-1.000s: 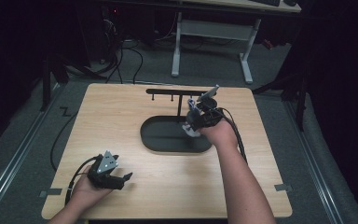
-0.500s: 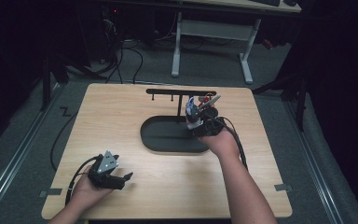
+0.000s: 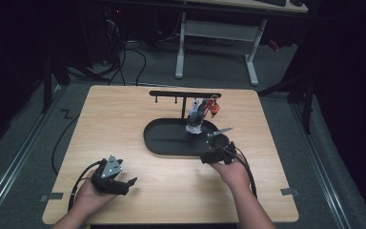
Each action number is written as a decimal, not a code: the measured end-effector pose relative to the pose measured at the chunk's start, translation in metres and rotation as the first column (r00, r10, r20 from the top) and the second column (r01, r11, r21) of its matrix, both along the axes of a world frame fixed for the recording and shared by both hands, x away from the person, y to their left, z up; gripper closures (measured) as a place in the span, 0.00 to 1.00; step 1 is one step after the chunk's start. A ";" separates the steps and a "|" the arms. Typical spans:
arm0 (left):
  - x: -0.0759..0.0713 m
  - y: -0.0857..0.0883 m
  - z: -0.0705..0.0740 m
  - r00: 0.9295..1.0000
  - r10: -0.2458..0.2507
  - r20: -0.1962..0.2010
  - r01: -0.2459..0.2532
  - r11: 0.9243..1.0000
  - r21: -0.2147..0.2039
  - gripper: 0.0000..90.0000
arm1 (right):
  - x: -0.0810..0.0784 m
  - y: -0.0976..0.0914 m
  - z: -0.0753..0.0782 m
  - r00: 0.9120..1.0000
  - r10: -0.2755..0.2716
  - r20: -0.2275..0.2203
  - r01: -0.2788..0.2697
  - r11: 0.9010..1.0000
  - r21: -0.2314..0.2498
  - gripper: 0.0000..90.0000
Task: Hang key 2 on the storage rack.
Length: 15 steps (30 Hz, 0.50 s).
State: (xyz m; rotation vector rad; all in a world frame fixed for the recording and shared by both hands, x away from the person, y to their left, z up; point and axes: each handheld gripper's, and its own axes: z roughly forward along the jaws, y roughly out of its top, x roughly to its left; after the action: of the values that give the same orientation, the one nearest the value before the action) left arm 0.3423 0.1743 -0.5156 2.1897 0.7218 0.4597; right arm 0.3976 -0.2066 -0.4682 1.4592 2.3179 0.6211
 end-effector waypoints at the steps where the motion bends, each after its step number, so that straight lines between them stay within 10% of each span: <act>1: 0.000 0.000 0.000 1.000 -0.001 -0.003 0.001 1.000 0.000 0.17 | -0.006 -0.003 -0.005 1.000 -0.001 0.011 0.000 1.000 0.012 0.20; 9: -0.005 0.000 0.002 1.000 -0.010 0.009 0.011 0.998 -0.058 0.17 | -0.057 -0.027 -0.035 0.989 -0.013 0.145 -0.013 0.983 0.183 0.09; 11: -0.006 0.003 0.003 1.000 0.006 0.001 -0.006 0.997 -0.074 0.17 | -0.074 -0.033 -0.042 0.977 -0.046 0.207 -0.003 0.974 0.228 0.11; 13: -0.005 0.006 0.004 0.999 0.037 -0.017 -0.038 0.996 -0.075 0.17 | -0.098 -0.041 -0.050 0.947 -0.071 0.315 -0.018 0.963 0.270 0.15; 15: -0.002 0.010 0.002 0.998 0.060 -0.035 -0.063 0.994 -0.087 0.17 | -0.102 -0.044 -0.044 0.957 -0.027 0.289 -0.046 0.969 0.241 0.13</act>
State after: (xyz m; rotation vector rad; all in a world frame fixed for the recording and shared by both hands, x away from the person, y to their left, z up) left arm 0.3400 0.1840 -0.5132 2.1015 0.8143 0.4162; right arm 0.2960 -0.2504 -0.5121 1.3496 2.0766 1.0818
